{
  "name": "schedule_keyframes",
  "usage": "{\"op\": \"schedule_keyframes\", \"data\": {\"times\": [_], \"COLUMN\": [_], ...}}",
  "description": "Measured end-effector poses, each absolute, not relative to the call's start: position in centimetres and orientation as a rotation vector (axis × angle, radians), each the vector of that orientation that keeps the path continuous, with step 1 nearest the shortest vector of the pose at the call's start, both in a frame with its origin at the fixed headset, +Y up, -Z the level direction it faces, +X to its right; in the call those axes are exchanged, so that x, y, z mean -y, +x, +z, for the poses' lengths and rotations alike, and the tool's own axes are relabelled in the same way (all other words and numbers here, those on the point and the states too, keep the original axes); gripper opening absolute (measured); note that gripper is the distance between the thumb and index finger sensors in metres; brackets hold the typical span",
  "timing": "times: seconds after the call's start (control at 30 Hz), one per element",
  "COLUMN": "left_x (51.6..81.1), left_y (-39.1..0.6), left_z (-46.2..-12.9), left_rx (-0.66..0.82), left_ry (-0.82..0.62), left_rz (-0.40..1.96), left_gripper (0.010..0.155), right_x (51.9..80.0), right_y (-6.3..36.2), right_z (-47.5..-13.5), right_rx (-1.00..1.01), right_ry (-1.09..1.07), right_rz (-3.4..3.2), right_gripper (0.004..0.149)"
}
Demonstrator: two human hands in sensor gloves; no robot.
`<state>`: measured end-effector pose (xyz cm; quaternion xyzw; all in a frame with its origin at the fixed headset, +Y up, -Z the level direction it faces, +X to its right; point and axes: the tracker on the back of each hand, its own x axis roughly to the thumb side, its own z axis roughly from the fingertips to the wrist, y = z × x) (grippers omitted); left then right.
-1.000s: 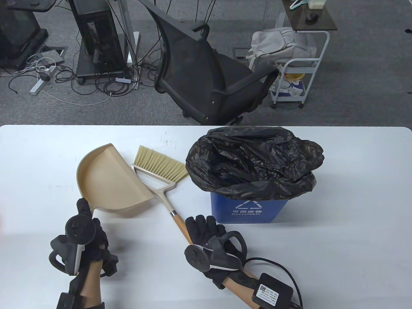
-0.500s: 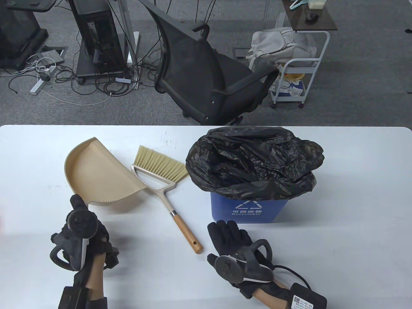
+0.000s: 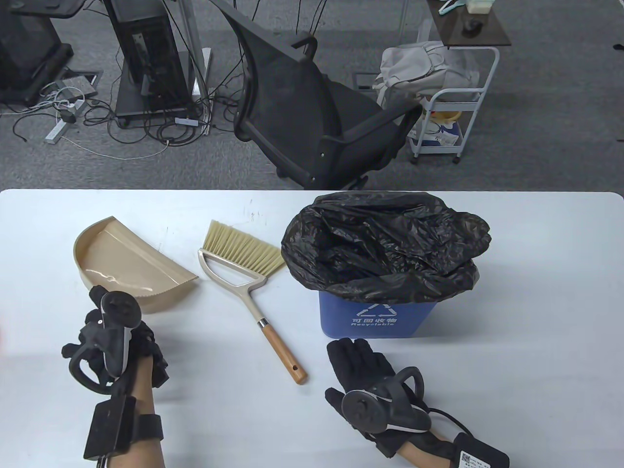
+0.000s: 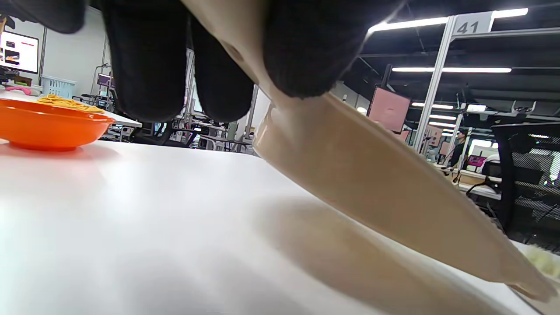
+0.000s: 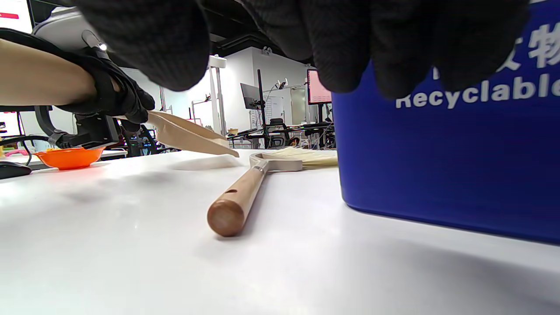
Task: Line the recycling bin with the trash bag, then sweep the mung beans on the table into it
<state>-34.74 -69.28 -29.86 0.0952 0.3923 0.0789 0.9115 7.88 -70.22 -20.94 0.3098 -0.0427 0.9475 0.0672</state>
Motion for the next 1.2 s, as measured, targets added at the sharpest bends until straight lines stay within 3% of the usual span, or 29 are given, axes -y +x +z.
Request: {"op": "schedule_keyframes", "data": {"times": [0.57,0.83,1.0,1.2], "left_x": [73.4,73.5,71.7,69.5], "left_y": [-36.2,-35.5,-33.7,-29.0], "left_z": [-30.4,-30.0,-29.9,-28.7], "left_rx": [-0.794,-0.752,-0.64,-0.396], "left_ry": [0.063,0.076,0.126,0.172], "left_rz": [0.155,0.103,0.075,0.126], "left_gripper": [0.069,0.072,0.079,0.08], "right_x": [70.3,70.3,70.3,70.3], "right_y": [7.7,7.7,8.1,8.6], "right_z": [-20.9,-20.9,-21.3,-21.8], "right_rx": [0.083,0.08,0.078,0.081], "right_ry": [0.939,0.925,0.893,0.853], "right_rz": [2.859,2.863,2.87,2.875], "right_gripper": [0.082,0.083,0.083,0.083]}}
